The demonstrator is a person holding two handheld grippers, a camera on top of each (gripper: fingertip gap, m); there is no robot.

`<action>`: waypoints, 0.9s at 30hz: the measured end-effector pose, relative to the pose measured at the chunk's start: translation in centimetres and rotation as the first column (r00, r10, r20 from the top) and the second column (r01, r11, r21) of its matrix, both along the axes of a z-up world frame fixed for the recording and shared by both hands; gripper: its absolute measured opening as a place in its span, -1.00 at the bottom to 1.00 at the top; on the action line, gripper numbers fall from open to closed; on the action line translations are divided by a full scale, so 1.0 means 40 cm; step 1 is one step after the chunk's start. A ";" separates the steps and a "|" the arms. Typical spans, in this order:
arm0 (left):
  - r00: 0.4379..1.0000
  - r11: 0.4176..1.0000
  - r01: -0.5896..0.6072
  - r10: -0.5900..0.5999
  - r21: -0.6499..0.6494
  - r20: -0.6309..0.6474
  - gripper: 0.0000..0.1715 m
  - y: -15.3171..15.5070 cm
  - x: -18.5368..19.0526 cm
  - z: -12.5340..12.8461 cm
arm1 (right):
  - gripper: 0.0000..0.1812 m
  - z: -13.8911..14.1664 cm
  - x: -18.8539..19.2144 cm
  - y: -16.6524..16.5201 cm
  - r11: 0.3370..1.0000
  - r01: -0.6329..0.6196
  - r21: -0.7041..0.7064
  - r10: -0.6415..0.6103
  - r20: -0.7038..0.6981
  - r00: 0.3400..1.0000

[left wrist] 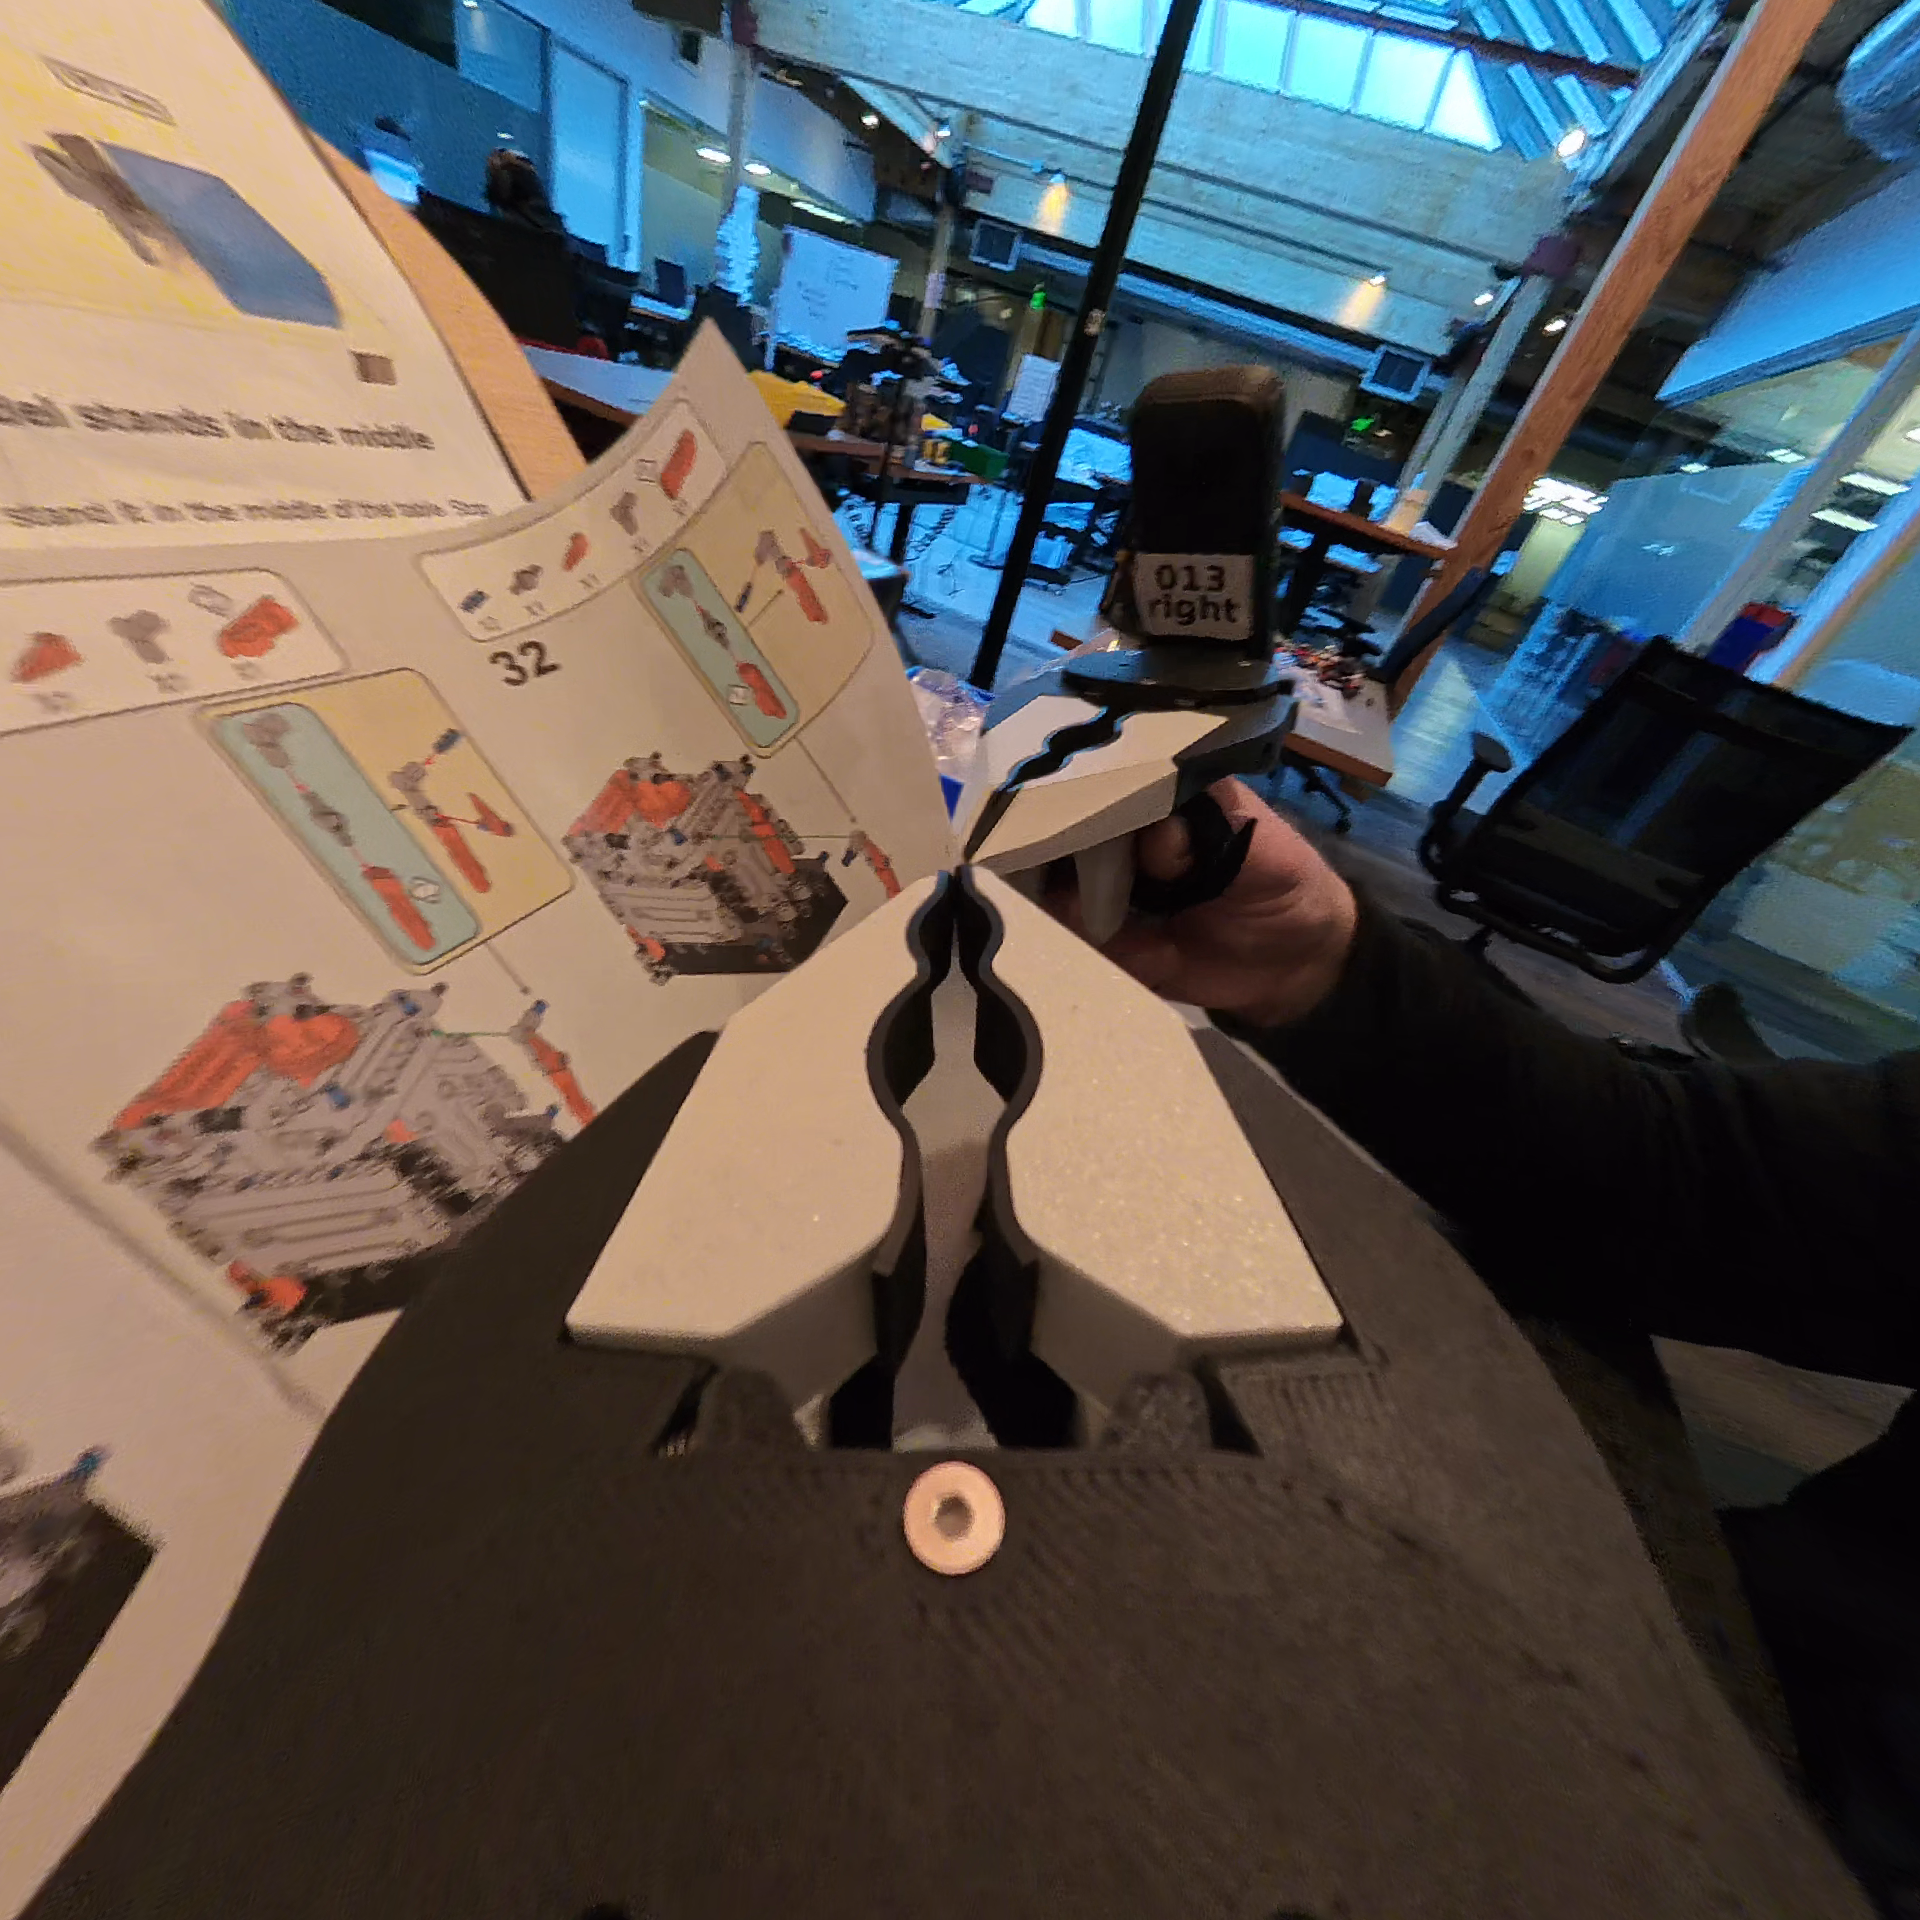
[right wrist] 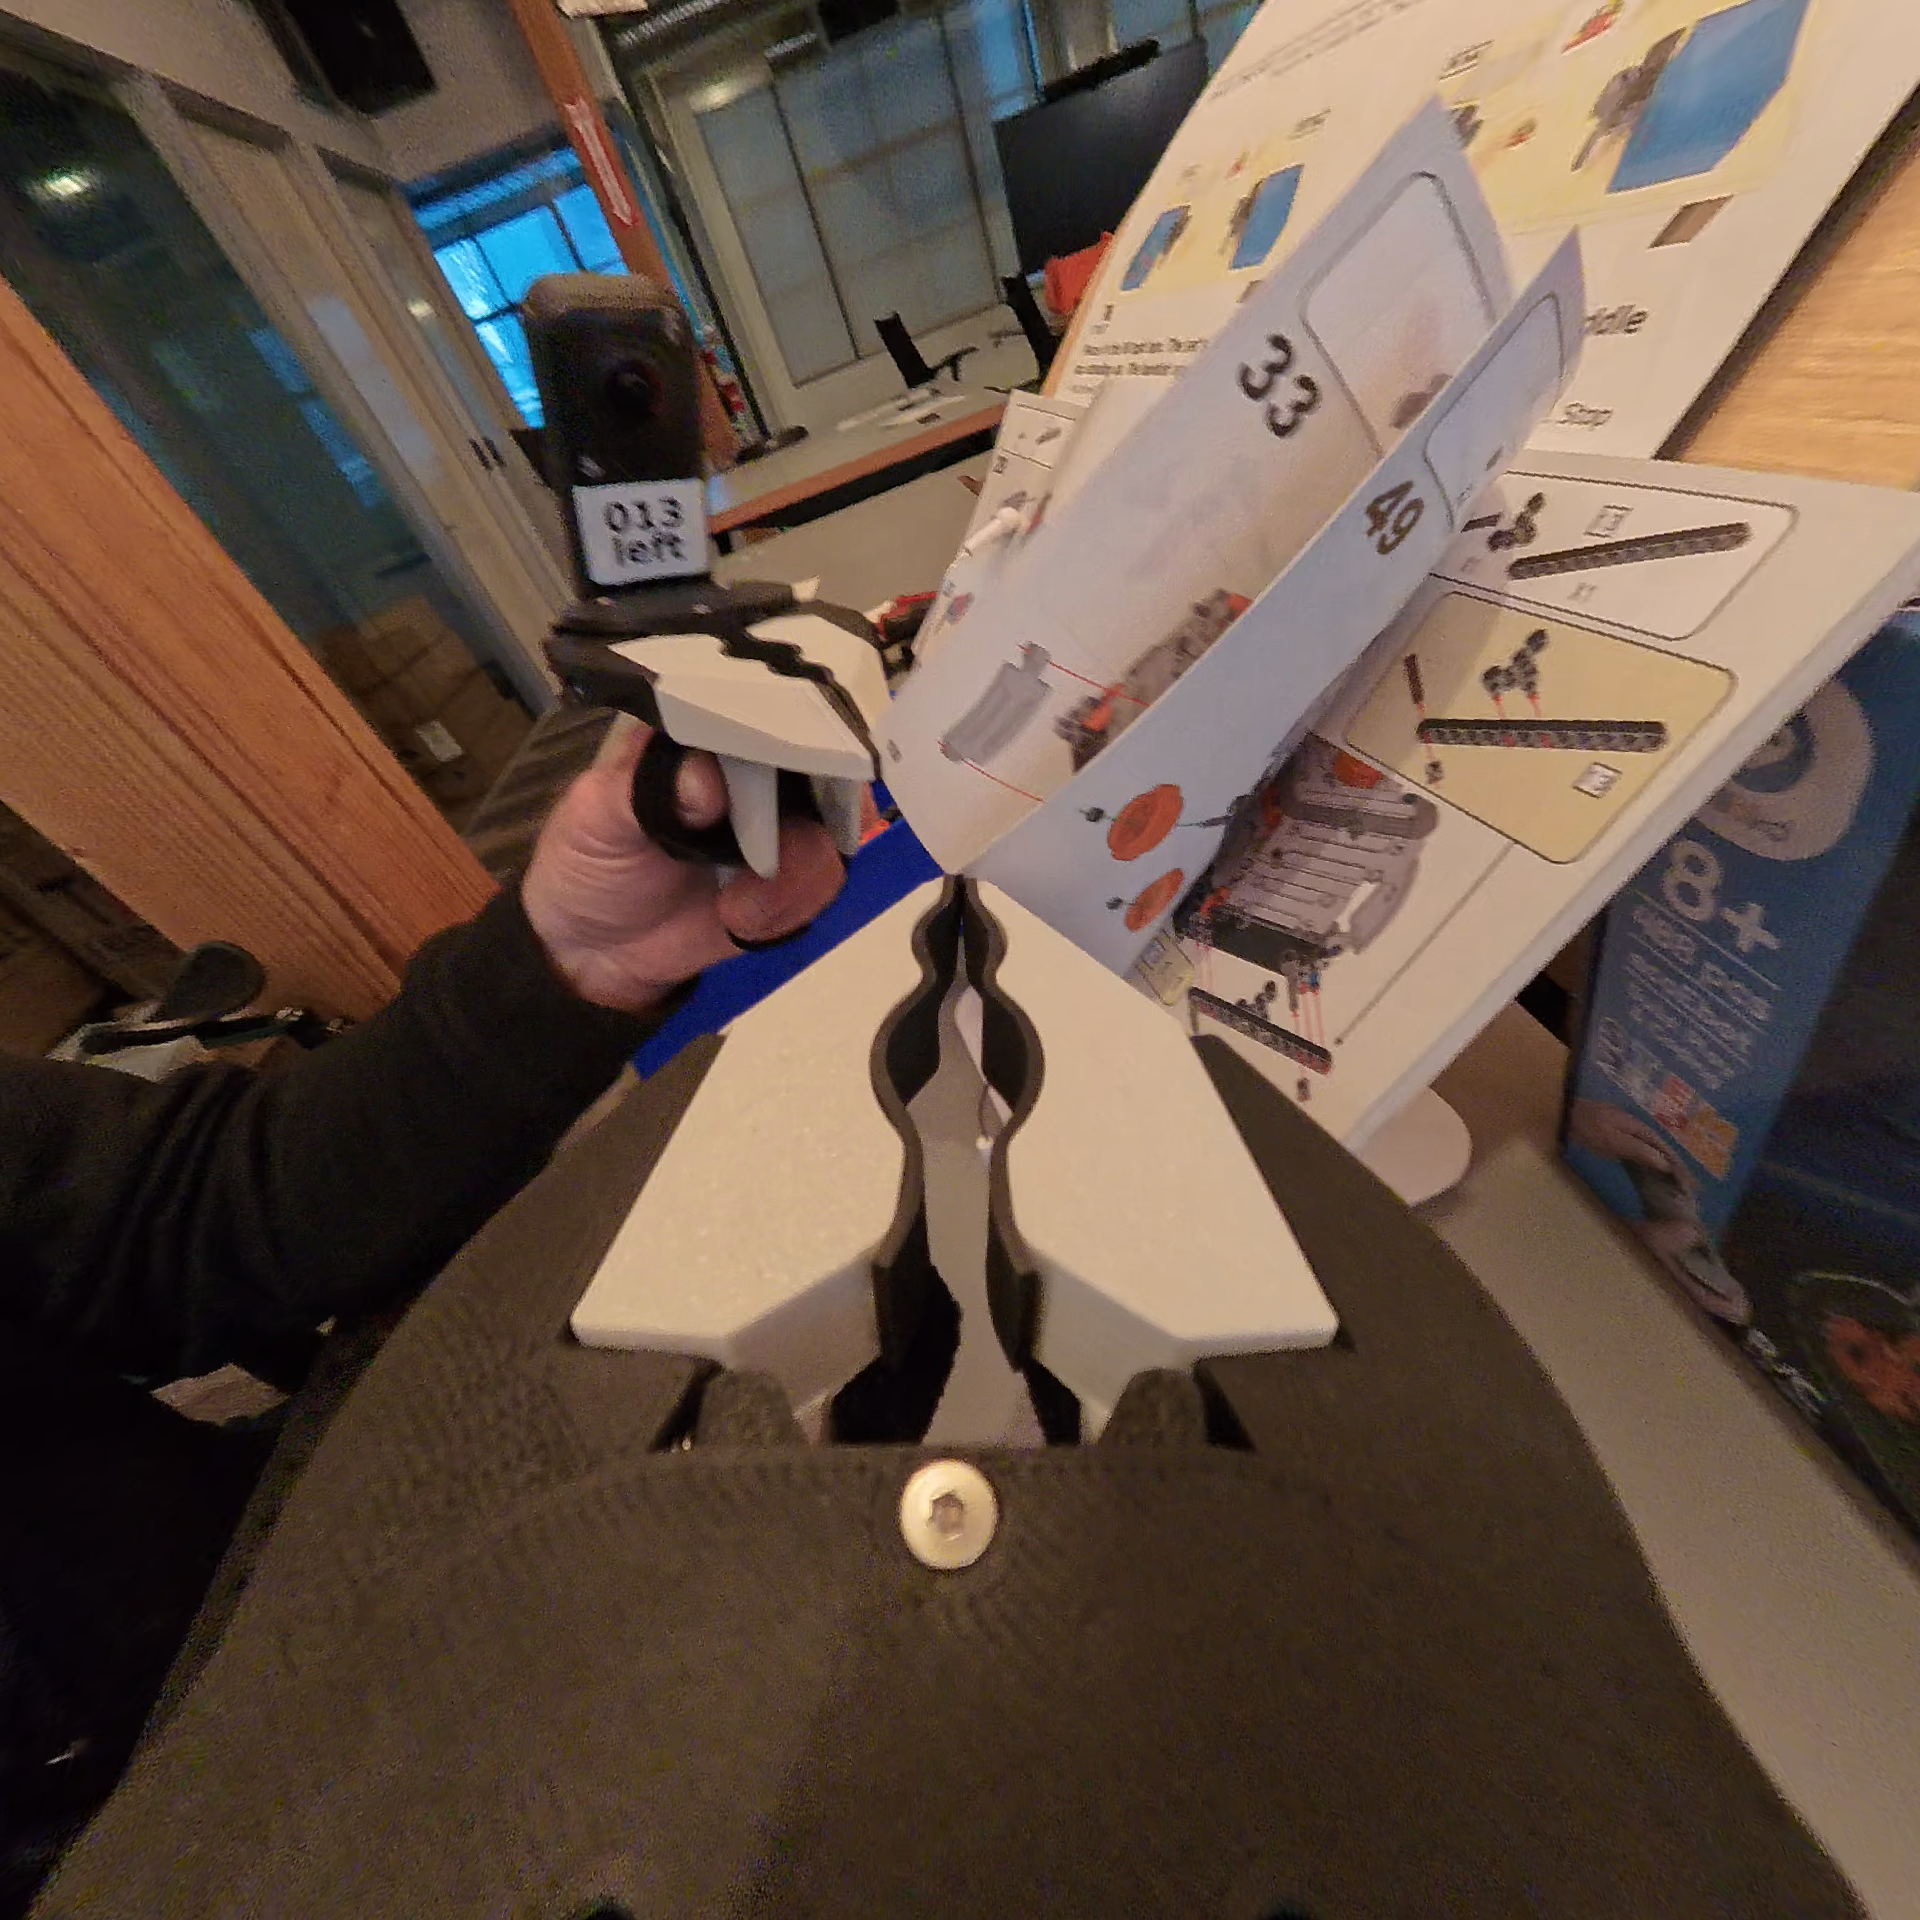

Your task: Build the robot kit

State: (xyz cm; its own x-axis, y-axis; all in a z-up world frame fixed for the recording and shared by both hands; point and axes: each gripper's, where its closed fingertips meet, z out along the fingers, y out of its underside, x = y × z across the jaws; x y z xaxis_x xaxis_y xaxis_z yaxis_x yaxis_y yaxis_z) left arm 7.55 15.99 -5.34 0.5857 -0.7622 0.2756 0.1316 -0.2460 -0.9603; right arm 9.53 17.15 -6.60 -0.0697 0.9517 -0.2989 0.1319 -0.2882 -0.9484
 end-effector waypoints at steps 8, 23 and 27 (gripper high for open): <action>0.966 0.980 -0.197 0.191 -0.020 -0.174 -1.00 -0.031 -0.134 0.036 | -0.80 0.012 0.036 0.047 0.981 0.144 0.127 -0.153 0.061 0.986; 0.916 0.919 -0.380 0.360 -0.103 -0.176 -1.00 -0.132 -0.389 0.047 | -0.64 0.096 -0.100 -0.104 0.852 0.126 0.507 -0.227 0.142 0.963; 0.894 0.895 -0.432 0.409 -0.114 -0.182 -1.00 -0.148 -0.444 0.032 | -0.58 0.049 -0.232 -0.127 0.881 0.047 0.470 -0.156 0.197 0.968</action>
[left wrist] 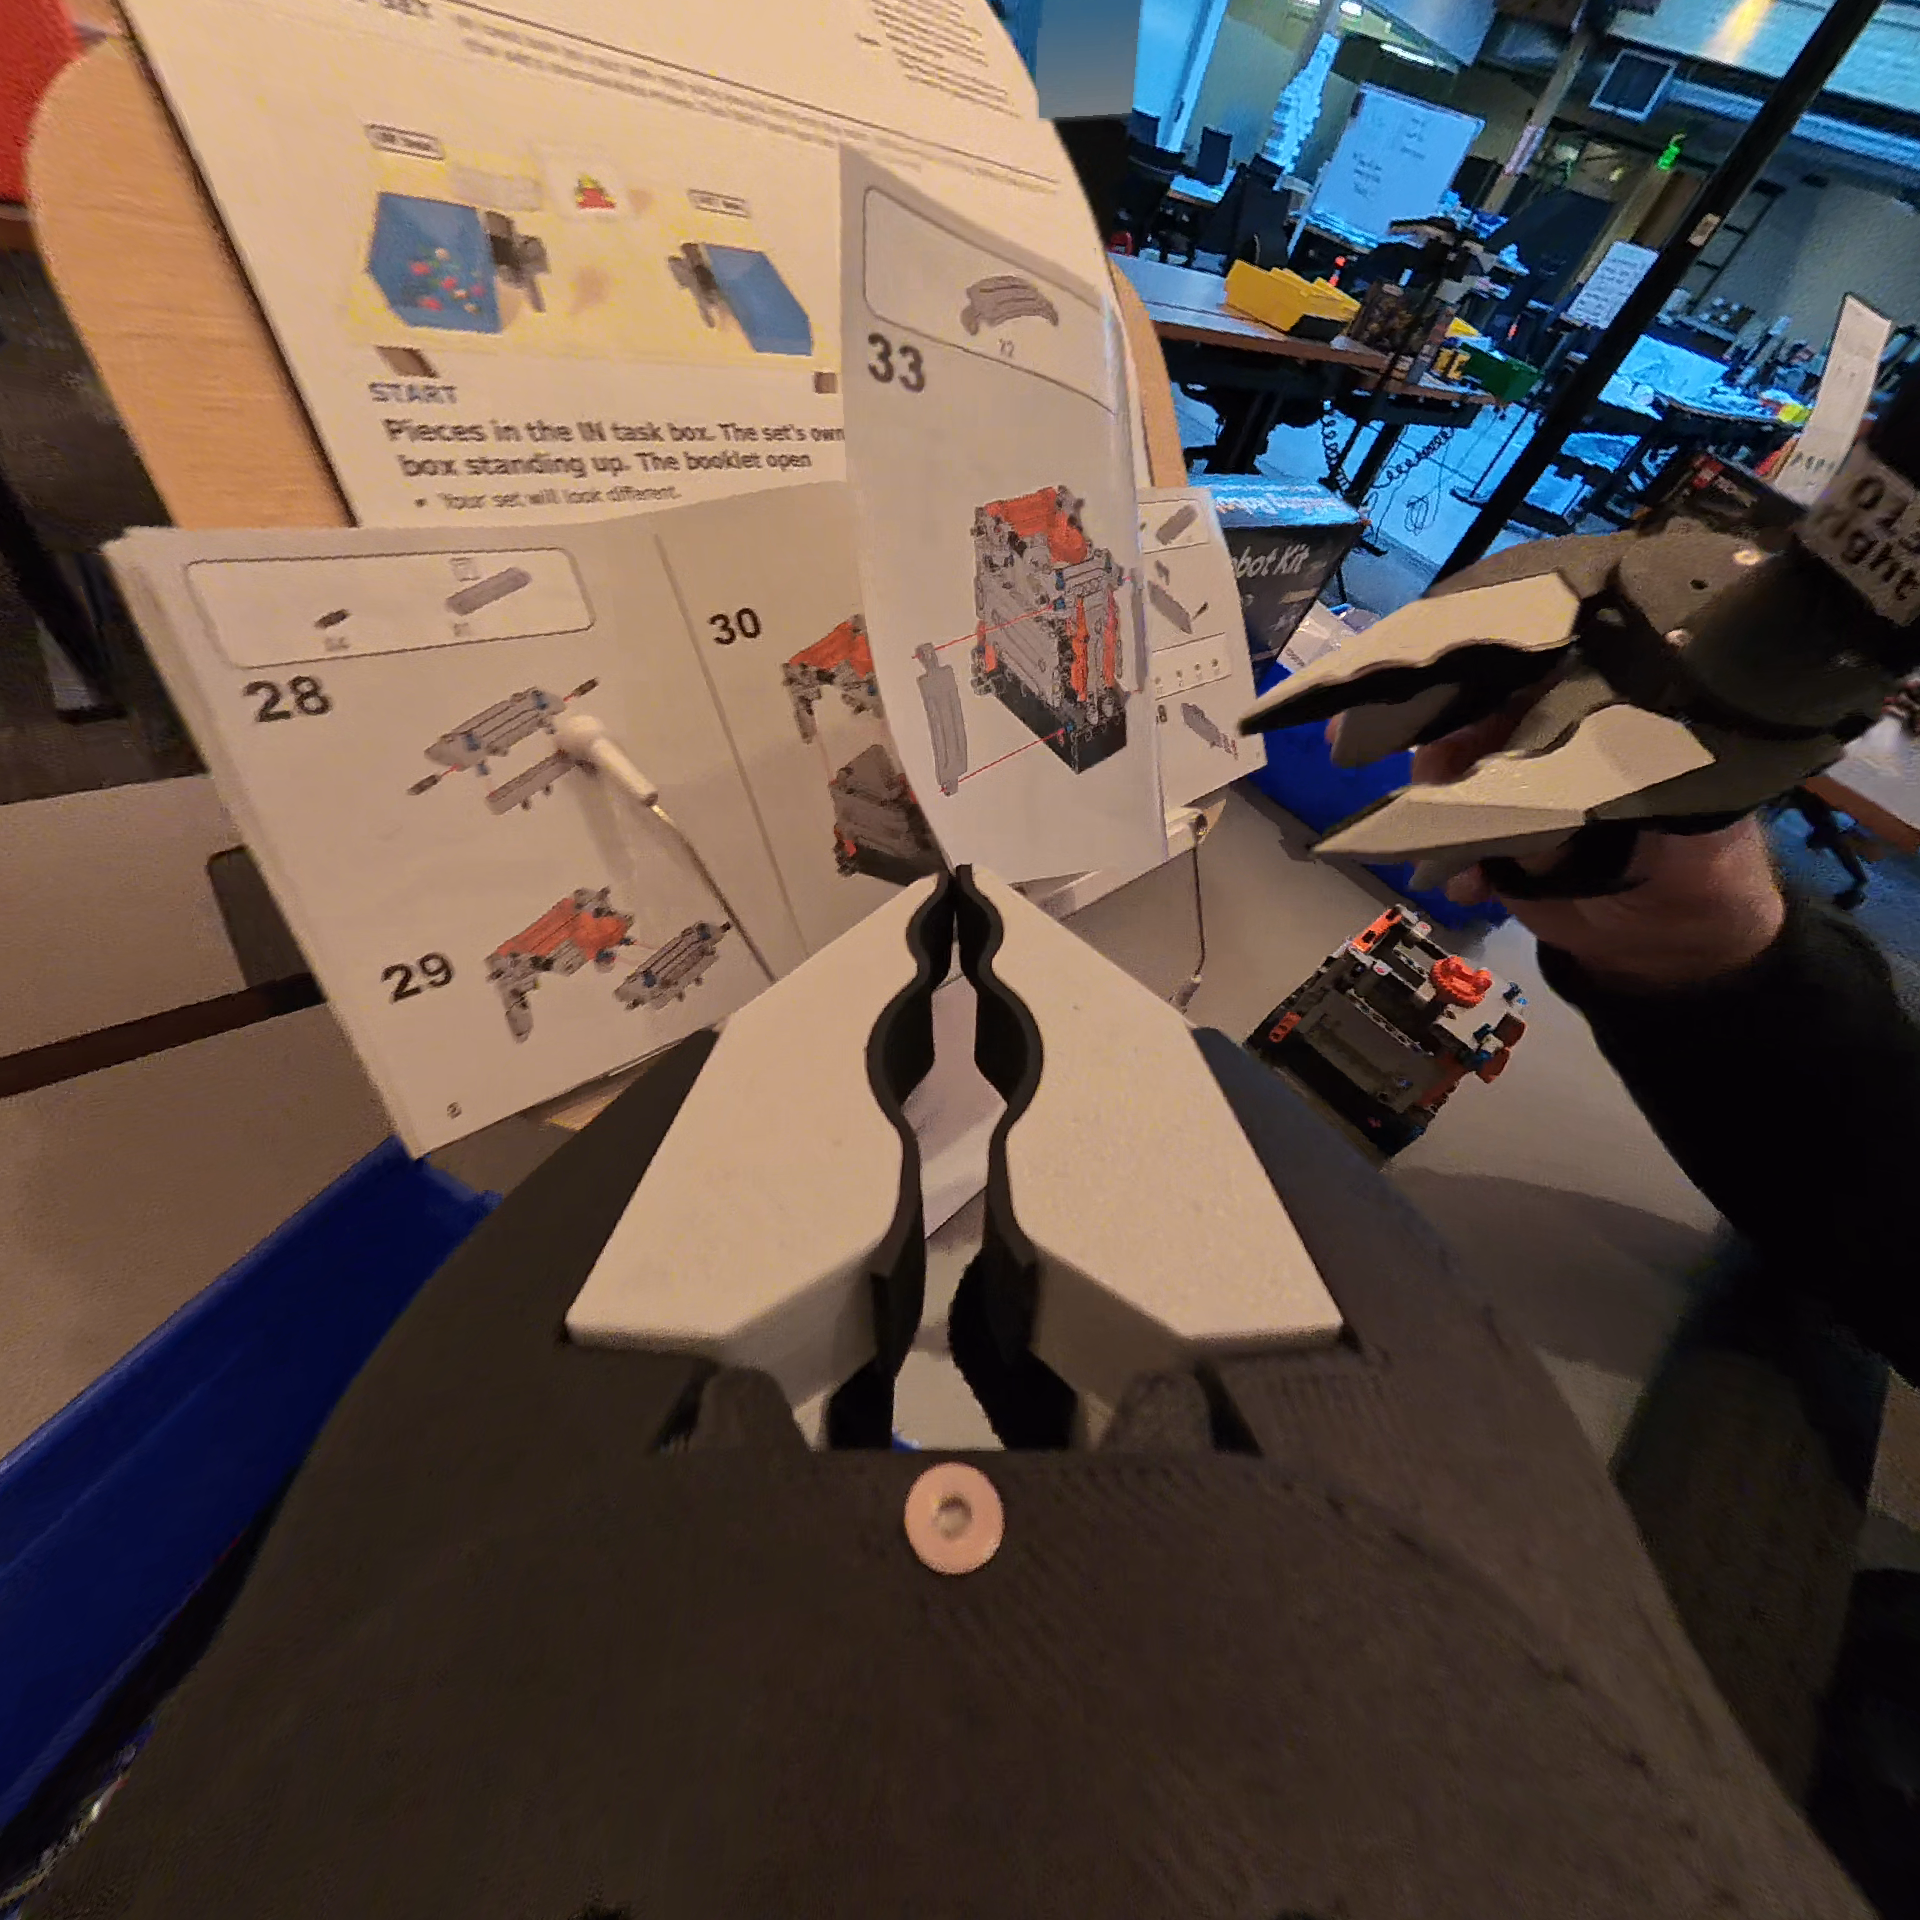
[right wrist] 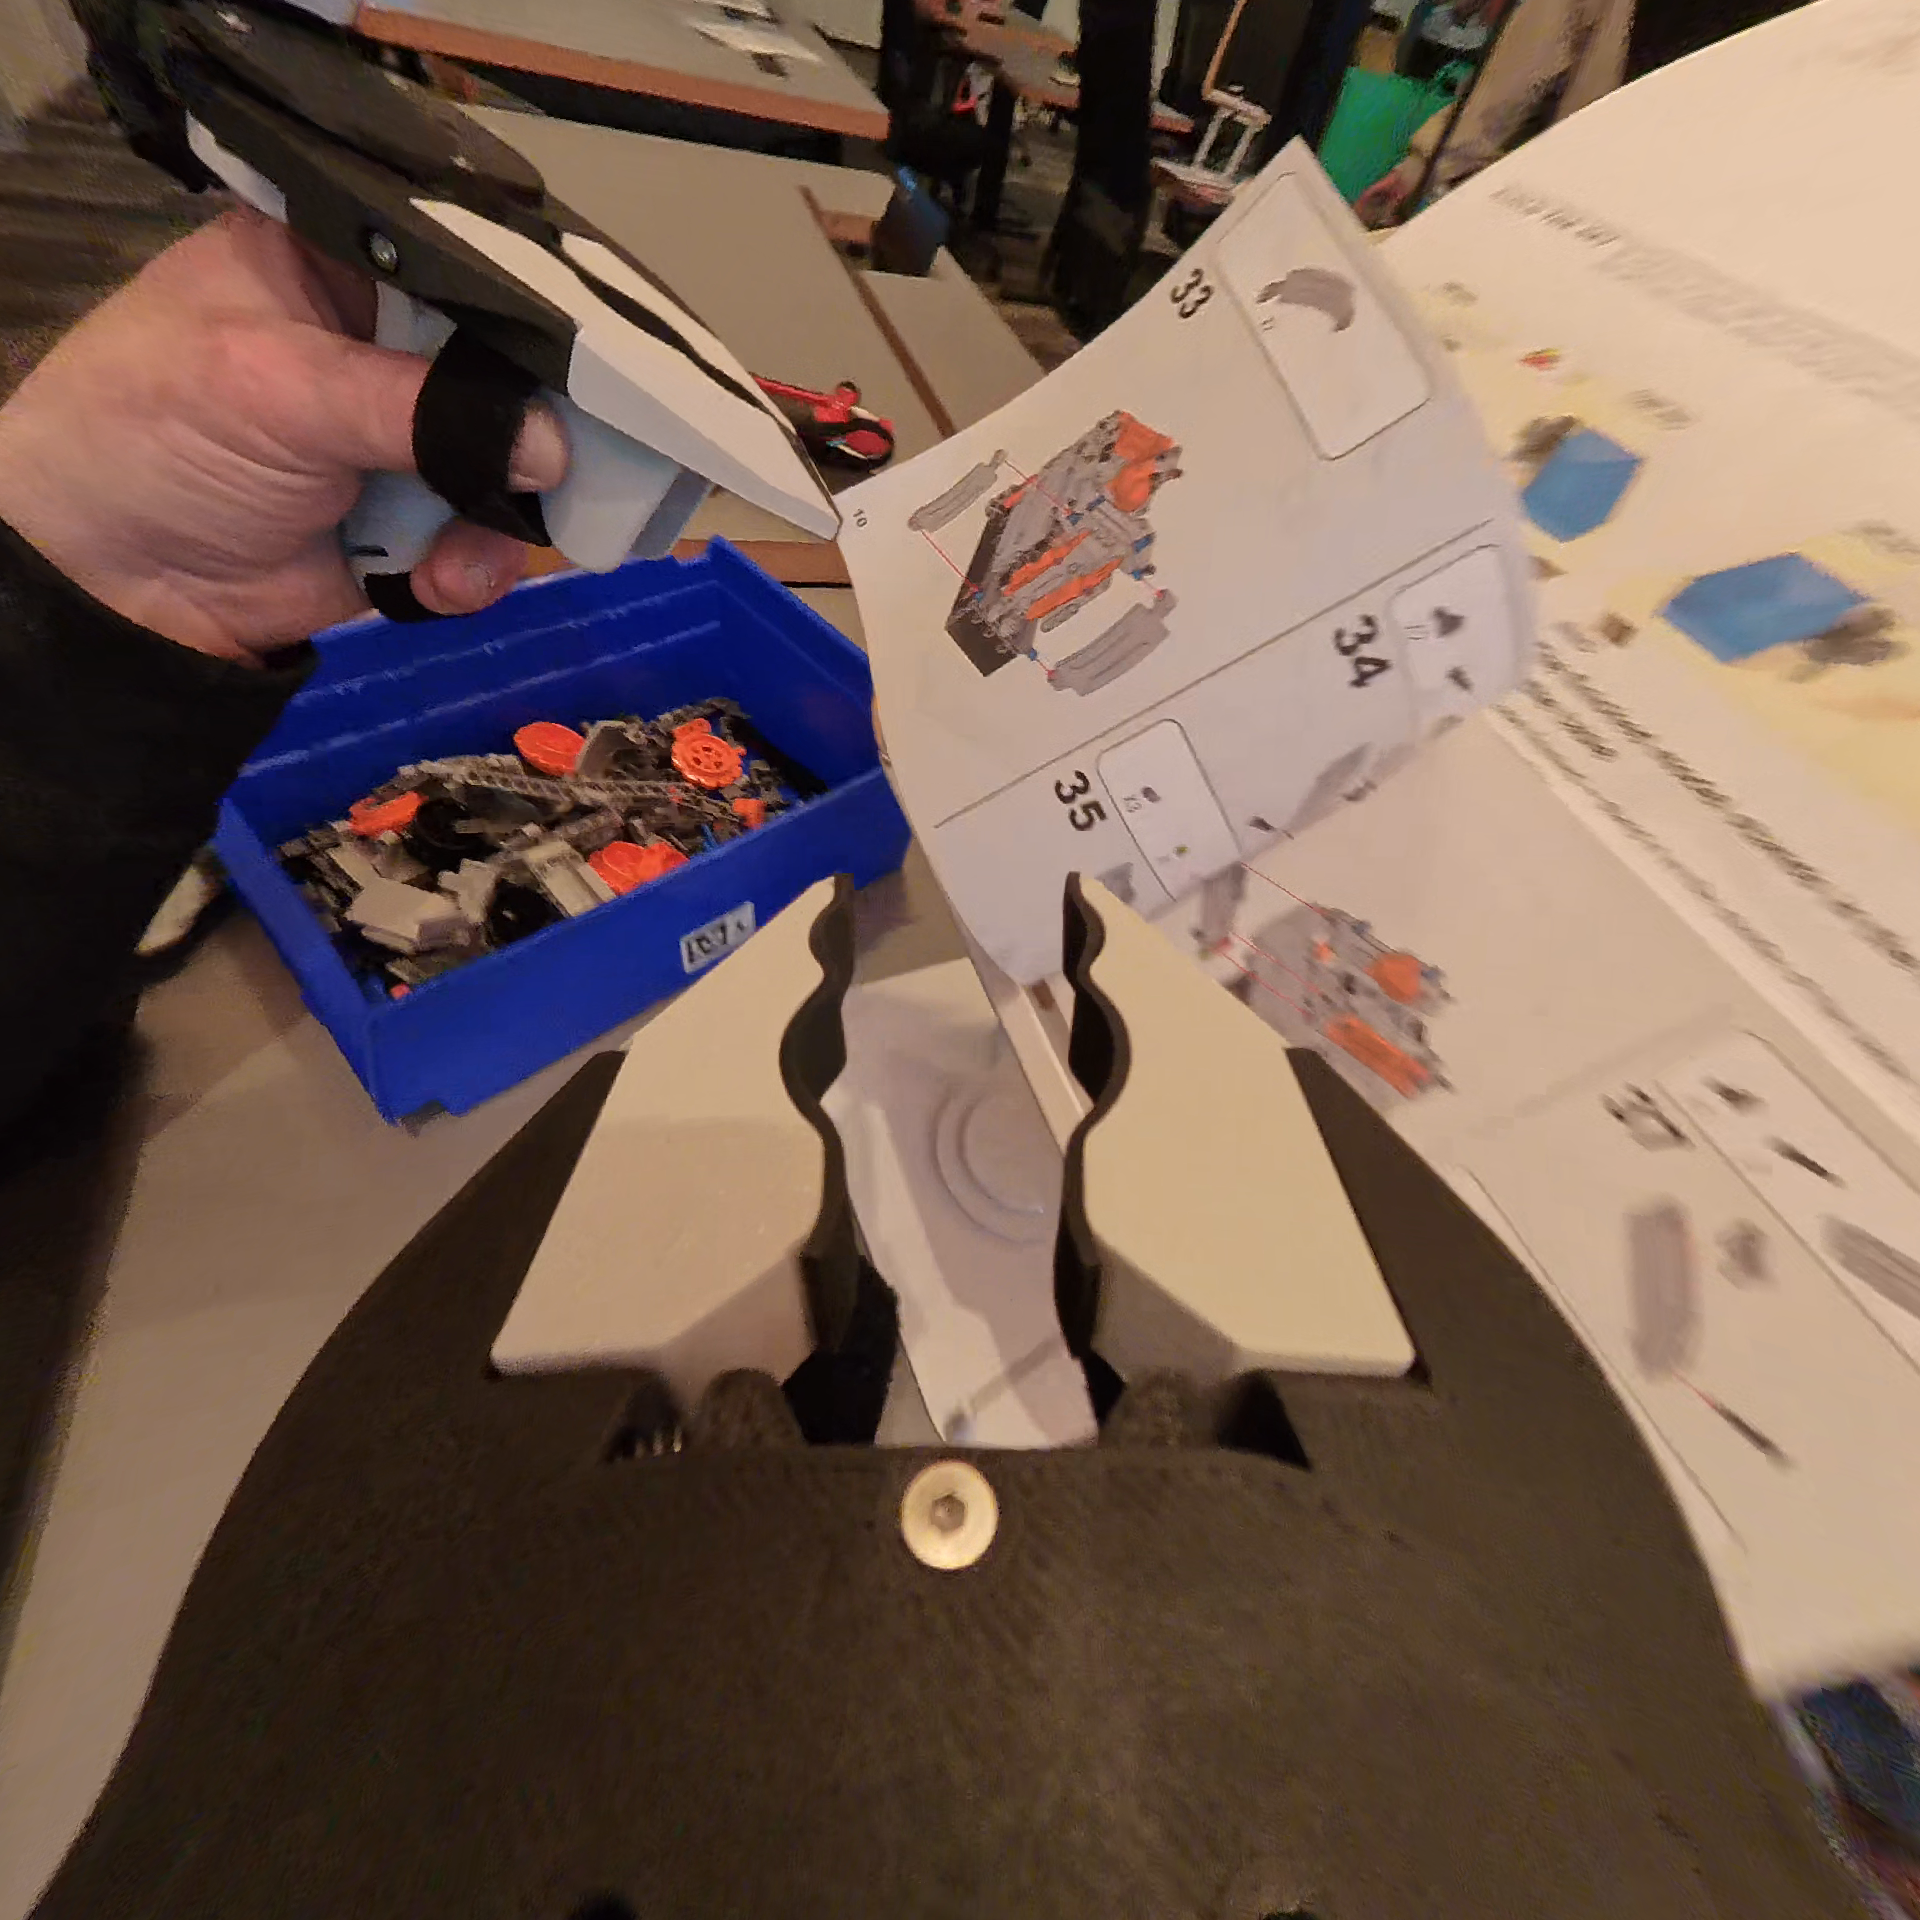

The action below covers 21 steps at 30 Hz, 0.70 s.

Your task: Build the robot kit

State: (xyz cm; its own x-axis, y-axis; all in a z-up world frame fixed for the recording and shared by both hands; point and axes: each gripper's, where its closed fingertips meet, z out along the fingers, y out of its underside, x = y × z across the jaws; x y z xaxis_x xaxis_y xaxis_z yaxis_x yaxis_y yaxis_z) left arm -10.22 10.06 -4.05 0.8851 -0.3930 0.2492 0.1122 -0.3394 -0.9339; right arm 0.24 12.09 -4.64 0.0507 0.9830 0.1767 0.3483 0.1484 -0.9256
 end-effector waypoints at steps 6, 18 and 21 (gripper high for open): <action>0.993 0.992 -0.122 0.122 -0.038 -0.004 -1.00 -0.013 -0.104 -0.030 | -0.52 -0.049 -0.141 0.005 0.998 -0.039 -0.053 0.041 0.039 0.998; 0.971 0.976 -0.217 0.219 -0.029 0.101 -1.00 0.011 -0.217 -0.090 | -0.61 -0.133 -0.277 -0.042 0.998 -0.061 -0.002 0.060 0.219 0.974; 0.970 0.977 -0.214 0.215 -0.018 0.117 -1.00 0.014 -0.223 -0.093 | -0.67 -0.155 -0.309 -0.034 1.000 -0.027 0.014 0.023 0.254 0.967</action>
